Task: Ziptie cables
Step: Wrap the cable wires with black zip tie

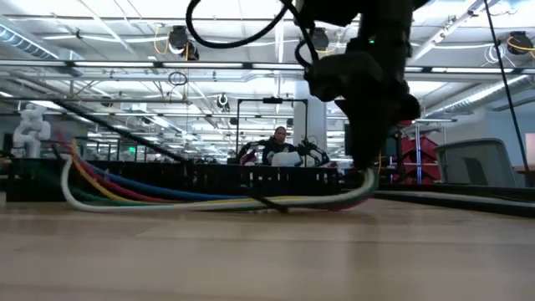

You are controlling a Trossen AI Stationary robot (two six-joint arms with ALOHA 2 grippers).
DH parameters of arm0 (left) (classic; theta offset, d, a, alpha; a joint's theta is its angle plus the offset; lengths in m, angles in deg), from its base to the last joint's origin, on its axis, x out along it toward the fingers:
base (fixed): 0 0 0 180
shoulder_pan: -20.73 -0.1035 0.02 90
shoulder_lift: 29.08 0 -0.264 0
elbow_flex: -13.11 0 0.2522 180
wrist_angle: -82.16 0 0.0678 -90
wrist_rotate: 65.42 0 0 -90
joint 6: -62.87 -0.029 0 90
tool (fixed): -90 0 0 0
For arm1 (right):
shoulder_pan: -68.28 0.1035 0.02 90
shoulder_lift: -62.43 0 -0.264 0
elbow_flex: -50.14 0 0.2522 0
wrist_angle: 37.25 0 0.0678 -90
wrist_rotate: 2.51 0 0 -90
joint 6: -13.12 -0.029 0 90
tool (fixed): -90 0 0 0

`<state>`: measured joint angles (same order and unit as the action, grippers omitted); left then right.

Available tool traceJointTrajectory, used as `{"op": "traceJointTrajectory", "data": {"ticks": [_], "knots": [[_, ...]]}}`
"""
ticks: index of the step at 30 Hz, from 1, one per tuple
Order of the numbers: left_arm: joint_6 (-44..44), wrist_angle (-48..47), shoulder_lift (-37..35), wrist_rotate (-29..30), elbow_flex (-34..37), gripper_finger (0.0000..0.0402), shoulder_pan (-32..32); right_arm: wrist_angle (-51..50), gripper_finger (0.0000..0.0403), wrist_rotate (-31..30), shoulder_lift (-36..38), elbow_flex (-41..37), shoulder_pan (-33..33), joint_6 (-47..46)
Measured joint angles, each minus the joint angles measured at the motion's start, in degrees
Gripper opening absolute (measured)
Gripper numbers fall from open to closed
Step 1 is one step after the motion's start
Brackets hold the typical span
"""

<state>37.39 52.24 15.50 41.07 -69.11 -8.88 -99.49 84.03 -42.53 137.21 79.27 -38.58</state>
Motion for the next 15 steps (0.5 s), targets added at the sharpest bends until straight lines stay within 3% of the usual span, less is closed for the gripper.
{"op": "traceJointTrajectory", "data": {"ticks": [3, 8, 11, 15], "knots": [[5.69, -2.54, 0.04, -0.19, 0.00, 0.0162, 0.00, 1.09, 0.0117, 2.18, 0.21, -0.31, 0.12, 3.04], [6.68, -7.40, 0.07, -0.28, 0.00, 0.0162, 0.00, -0.44, 0.0219, 0.68, 0.26, 1.69, 0.37, 12.04], [9.49, -10.54, -0.08, -2.95, 0.00, 0.0162, 0.00, -6.32, 0.0252, -4.32, 0.62, 3.33, 0.08, 15.27], [12.81, -20.16, -0.11, -10.01, 0.00, 0.0162, 0.00, -10.22, 0.0260, -15.48, 4.58, 5.91, -1.26, 18.36]]}}
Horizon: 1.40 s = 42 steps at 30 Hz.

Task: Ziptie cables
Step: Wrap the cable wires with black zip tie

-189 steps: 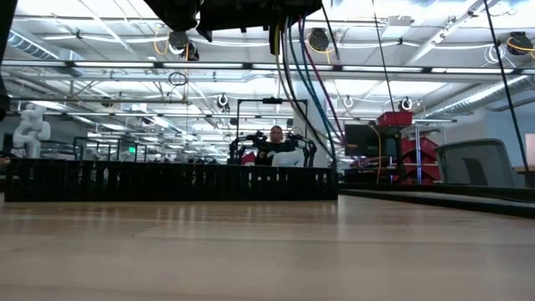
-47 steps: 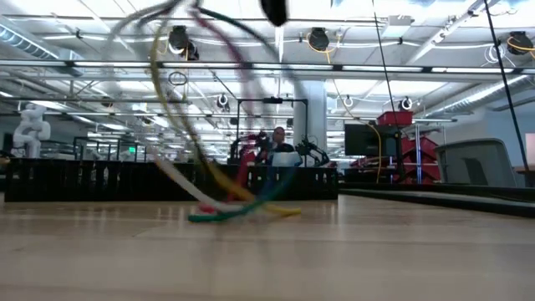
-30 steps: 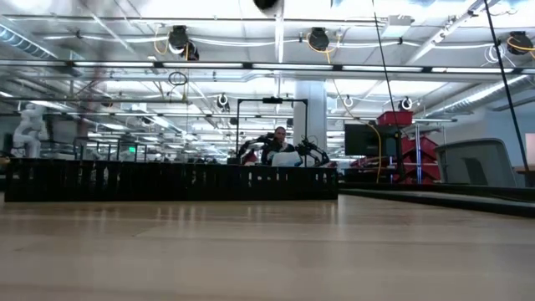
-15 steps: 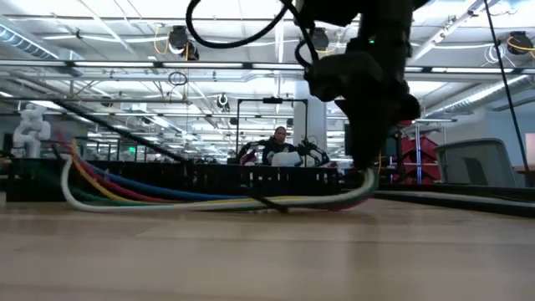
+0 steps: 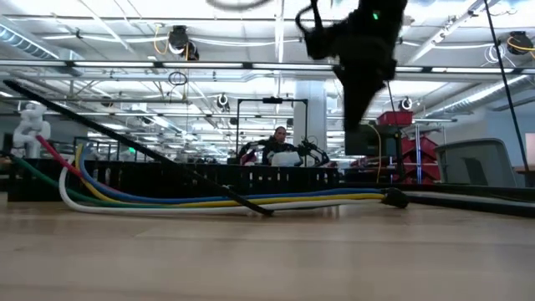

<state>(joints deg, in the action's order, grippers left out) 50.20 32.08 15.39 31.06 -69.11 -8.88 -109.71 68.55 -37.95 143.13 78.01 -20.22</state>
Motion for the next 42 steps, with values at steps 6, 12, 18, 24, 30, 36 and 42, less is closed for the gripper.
{"op": "traceJointTrajectory", "data": {"ticks": [6, 12, 18, 24, 30, 36, 42], "knots": [[9.31, -13.06, 1.25, -17.49, 4.31, 0.0137, 2.96, 6.71, 0.0239, 2.89, 9.66, 0.13, -1.22, 9.70], [21.52, -12.05, 4.64, -23.48, 20.37, 0.0022, 20.04, 3.92, 0.0224, 2.70, 14.57, 0.10, -1.18, 8.85], [42.32, 6.99, 9.32, -16.00, 32.43, 0.0002, 42.64, 4.03, 0.0221, 6.36, 15.32, -1.03, 1.96, 7.65], [52.46, 15.33, 17.43, 0.03, 31.24, 0.0001, 57.94, 19.83, 0.0221, 10.49, 15.22, -11.11, 4.56, 10.91], [60.78, 18.68, 29.09, 4.96, 29.10, 0.0001, 65.77, 50.14, 0.0221, 21.51, 13.90, -23.66, -0.48, 2.70], [60.10, 16.50, 41.37, 3.49, 20.28, 0.0000, 72.77, 57.94, 0.0221, 27.88, 11.47, -24.49, -2.64, 3.75], [52.23, 9.22, 51.09, 7.40, 10.83, 0.0000, 73.39, 57.37, 0.0221, 28.22, 11.69, -24.11, -2.69, 6.79]]}}
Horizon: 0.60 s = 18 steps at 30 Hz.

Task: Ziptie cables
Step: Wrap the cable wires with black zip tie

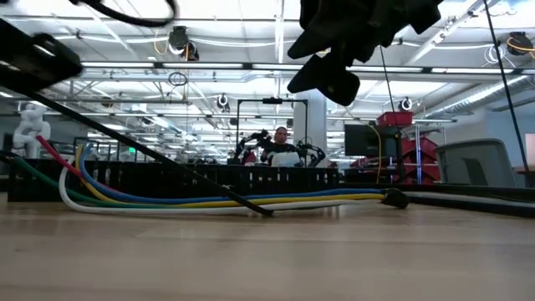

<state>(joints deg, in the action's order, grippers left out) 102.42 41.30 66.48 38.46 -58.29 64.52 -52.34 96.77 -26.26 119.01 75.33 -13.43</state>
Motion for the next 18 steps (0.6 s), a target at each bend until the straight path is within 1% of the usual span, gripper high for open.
{"op": "traceJointTrajectory", "data": {"ticks": [2, 5, 7, 10, 13, 15, 18], "knots": [[-0.04, 0.12, 2.09, 2.24, -1.17, 0.0000, -1.75, -0.44, 0.0221, 0.28, 0.03, 0.02, 0.46, 0.53], [-0.03, 2.50, 3.85, 2.65, -1.79, 0.0000, -5.69, -0.67, 0.0221, 1.65, 0.04, 0.02, 0.95, 0.88], [-2.73, 5.97, 4.93, 2.69, -1.82, 0.0000, -8.02, -0.70, 0.0221, 1.81, 0.08, 0.00, 1.41, 0.92], [-9.32, 10.87, 5.74, 2.90, -1.82, 0.0000, -11.52, -0.70, 0.0221, 3.23, 0.53, 0.00, 1.58, 0.98], [-11.84, 14.05, 5.56, 2.96, -1.87, 0.0000, -15.30, -2.22, 0.0221, 4.78, 1.67, 0.02, 1.87, 1.04], [-11.88, 12.01, 5.21, 1.94, -1.84, 0.0000, -17.23, -5.98, 0.0221, 4.49, 3.08, 0.00, 2.37, 2.07], [-10.89, 4.59, 2.97, 0.43, -1.82, 0.0000, -18.12, -11.57, 0.0221, 2.56, 5.60, 0.02, 2.91, 3.20]]}}
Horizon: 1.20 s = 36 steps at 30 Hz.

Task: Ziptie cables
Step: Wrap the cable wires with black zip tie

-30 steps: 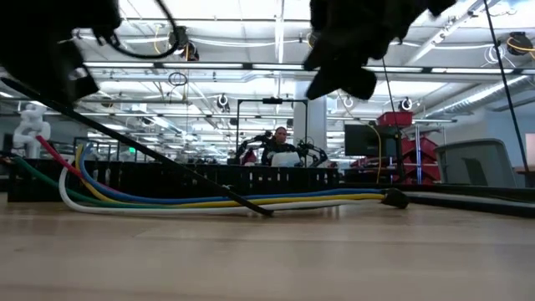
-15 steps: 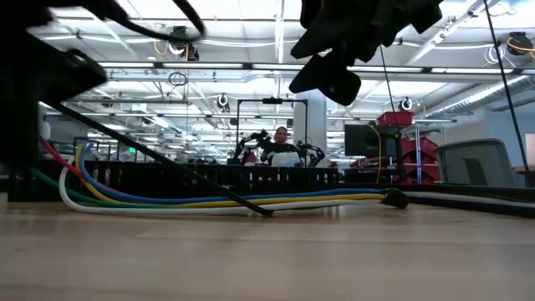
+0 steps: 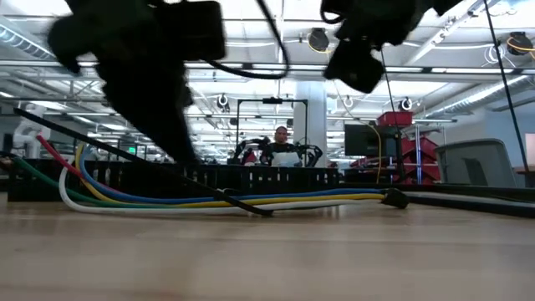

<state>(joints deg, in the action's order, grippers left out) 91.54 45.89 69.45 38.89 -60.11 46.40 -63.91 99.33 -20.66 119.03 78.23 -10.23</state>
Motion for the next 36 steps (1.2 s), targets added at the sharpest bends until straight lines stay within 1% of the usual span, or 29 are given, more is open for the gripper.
{"op": "traceJointTrajectory", "data": {"ticks": [2, 4, 5, 7, 9, 13, 15, 18, 22, 25, 28, 30, 33, 36], "knots": [[0.69, -5.55, -3.28, 0.79, 0.00, 0.0000, 0.44, -4.04, 0.0221, -2.95, 1.46, -0.01, 0.69, 0.17], [0.95, -10.11, -7.41, 3.60, 0.00, 0.0000, 1.32, -7.17, 0.0221, -5.91, 2.30, -0.02, 1.73, 0.25], [0.97, -10.96, -9.56, 4.88, 0.03, 0.0000, 1.90, -7.85, 0.0221, -6.49, 2.59, -0.02, 2.35, 0.18], [0.93, -10.52, -13.39, 5.19, 0.64, 0.0000, 3.24, -7.99, 0.0221, -6.26, 2.69, -0.07, 3.56, 0.11], [0.94, -8.77, -15.48, 2.86, 1.70, 0.0000, 4.45, -7.85, 0.0221, -5.92, 2.69, -0.07, 4.79, 0.11], [1.00, -3.47, -15.30, -4.69, 5.11, 0.0003, 6.94, -8.00, 0.0221, -6.36, 2.67, -0.07, 6.30, -1.31], [0.98, -2.57, -14.56, -7.70, 5.86, 0.0015, 7.44, -7.99, 0.0221, -7.22, 2.67, -0.07, 6.96, -1.59], [0.64, -2.07, -14.24, -8.05, 5.92, 0.0045, 6.36, -7.92, 0.0221, -9.18, 2.65, -0.07, 7.60, -1.69], [0.29, -1.93, -14.26, -6.54, 5.90, 0.0099, 3.01, -7.47, 0.0221, -9.28, 2.37, -0.07, 7.59, -1.91], [-1.98, -1.73, -14.28, -7.24, 5.90, 0.0140, 1.01, -7.14, 0.0221, -9.41, 2.37, -0.07, 7.57, -1.93], [-2.11, -2.00, -14.28, -7.88, 5.90, 0.0171, -0.92, -6.04, 0.0221, -9.39, 2.37, -0.07, 7.70, -2.46], [-2.50, -1.75, -14.28, -8.01, 5.90, 0.0184, -1.59, -5.30, 0.0222, -9.45, 2.37, -0.07, 7.85, -2.33], [-2.86, 0.59, -14.24, -11.62, 5.90, 0.0191, -2.21, -5.35, 0.0221, -10.52, 2.37, -0.07, 7.79, -2.16], [-5.02, 5.19, -11.88, -15.01, 5.77, 0.0192, -2.93, -5.31, 0.0221, -10.75, 2.21, -0.07, 7.79, -2.15]]}}
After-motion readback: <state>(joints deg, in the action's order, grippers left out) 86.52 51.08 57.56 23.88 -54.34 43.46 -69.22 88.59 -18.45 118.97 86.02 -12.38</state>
